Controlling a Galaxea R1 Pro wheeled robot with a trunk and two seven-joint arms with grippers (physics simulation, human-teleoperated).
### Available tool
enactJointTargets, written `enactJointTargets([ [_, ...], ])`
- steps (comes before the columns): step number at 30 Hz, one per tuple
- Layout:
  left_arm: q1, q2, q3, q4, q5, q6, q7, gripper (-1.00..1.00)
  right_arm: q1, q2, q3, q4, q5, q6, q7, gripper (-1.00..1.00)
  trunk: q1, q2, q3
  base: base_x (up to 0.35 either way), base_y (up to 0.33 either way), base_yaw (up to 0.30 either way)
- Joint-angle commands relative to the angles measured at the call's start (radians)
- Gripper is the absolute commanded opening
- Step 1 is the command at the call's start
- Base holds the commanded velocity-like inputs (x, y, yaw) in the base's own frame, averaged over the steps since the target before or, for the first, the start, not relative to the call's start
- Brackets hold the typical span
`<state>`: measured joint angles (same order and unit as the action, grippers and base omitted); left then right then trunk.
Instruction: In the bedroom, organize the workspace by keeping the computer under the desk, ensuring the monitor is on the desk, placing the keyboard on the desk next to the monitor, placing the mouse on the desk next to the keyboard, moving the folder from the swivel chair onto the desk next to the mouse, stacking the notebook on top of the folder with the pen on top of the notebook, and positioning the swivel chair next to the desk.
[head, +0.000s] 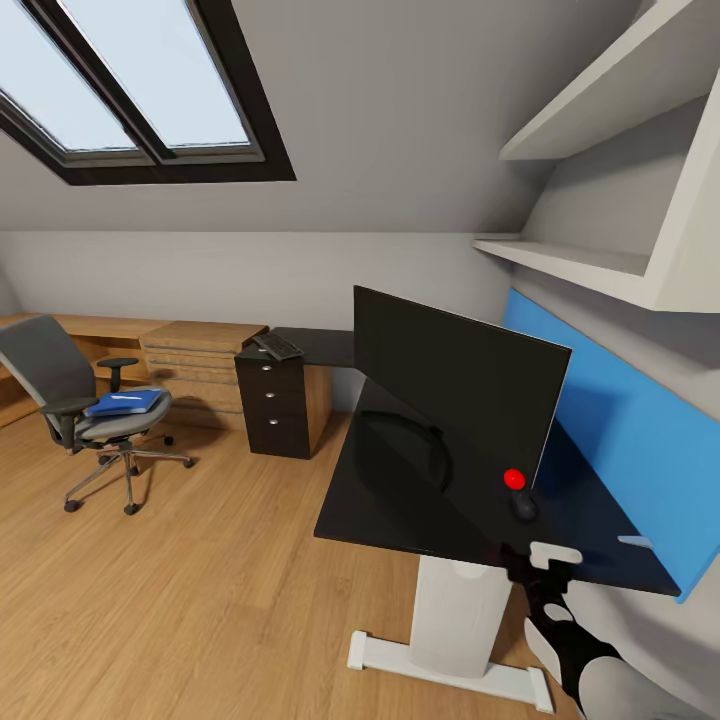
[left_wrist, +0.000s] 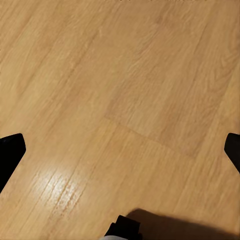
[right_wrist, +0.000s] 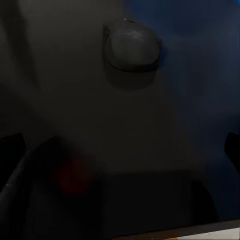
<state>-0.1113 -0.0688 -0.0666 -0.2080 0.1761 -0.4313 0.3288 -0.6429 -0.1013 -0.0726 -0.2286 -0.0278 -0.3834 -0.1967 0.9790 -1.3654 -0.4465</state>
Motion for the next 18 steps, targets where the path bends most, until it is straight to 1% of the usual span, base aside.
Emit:
enactJointTargets([
  [1, -0.001, 0.0, -0.007, -0.001, 0.009, -0.004, 0.004, 1.0, -0.001, 0.001, -0.002, 0.0, 0.0, -0.001, 0.005, 1.0, 0.0, -0.001, -0.001, 0.0, 0.0, 0.0],
  [4, -0.001, -0.004, -0.006, -0.008, 0.01, -0.003, 0.004, 1.0, -0.001, 0.006, 0.0, -0.003, 0.006, 0.003, -0.005, 1.0, 0.0, -0.001, -0.001, 0.0, 0.0, 0.0],
  [10, -0.001, -0.007, -0.006, -0.012, 0.011, -0.003, 0.003, 1.0, -0.001, 0.016, 0.002, -0.001, 0.009, -0.027, -0.008, 1.0, 0.0, -0.001, -0.001, 0.0, 0.0, 0.0],
  [18, -0.001, -0.008, -0.006, -0.013, 0.011, -0.003, 0.003, 1.0, -0.001, 0.018, 0.002, 0.0, 0.009, -0.038, -0.009, 1.0, 0.0, -0.001, -0.001, 0.0, 0.0, 0.0],
])
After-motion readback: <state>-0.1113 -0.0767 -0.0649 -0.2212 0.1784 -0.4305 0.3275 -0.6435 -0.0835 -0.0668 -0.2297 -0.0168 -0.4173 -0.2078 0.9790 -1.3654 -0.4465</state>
